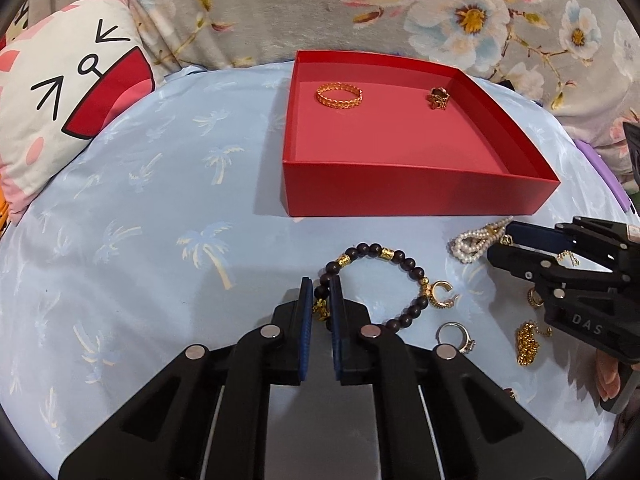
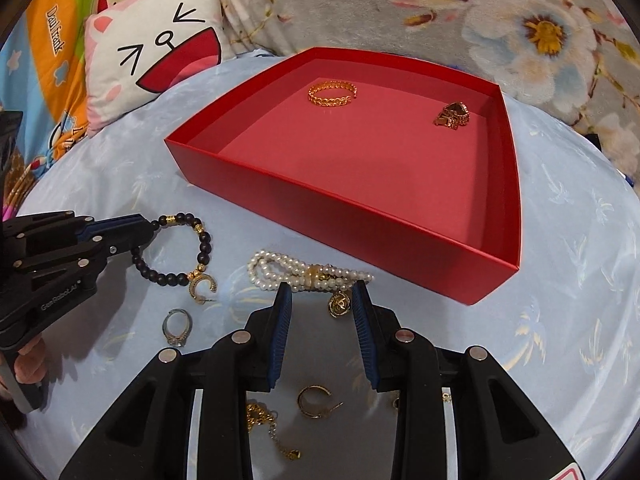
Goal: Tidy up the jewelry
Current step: 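Lower the left tool and grasp the black bead bracelet, then grasp the pearl bracelet with the right tool while the left tool holds the bead bracelet, then carry both bracelets over the red box and open both tools to release them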
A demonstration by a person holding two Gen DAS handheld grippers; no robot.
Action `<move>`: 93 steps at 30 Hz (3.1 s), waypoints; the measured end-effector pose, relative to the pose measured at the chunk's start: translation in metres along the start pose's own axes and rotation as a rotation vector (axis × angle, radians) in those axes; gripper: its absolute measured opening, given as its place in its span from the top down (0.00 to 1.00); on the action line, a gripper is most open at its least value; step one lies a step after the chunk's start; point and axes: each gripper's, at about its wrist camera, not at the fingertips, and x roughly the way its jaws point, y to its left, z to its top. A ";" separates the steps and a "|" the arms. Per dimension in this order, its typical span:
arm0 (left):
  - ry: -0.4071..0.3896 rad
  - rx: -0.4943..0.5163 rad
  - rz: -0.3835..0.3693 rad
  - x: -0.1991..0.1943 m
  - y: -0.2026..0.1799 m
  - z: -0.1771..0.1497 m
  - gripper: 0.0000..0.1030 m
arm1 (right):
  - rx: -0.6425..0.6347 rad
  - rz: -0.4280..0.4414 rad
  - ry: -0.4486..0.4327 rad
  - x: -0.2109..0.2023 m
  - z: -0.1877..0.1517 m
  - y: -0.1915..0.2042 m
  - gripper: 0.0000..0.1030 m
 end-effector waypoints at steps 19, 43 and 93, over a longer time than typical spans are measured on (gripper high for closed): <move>0.006 -0.014 0.015 0.002 0.004 -0.002 0.92 | 0.172 0.104 0.052 0.013 0.017 0.001 0.62; -0.002 -0.008 0.023 0.001 0.002 -0.002 0.92 | 0.026 0.132 0.037 0.013 0.016 0.006 0.59; -0.091 -0.021 -0.081 0.054 -0.018 0.169 0.93 | 0.233 -0.119 -0.007 0.048 0.113 -0.085 0.89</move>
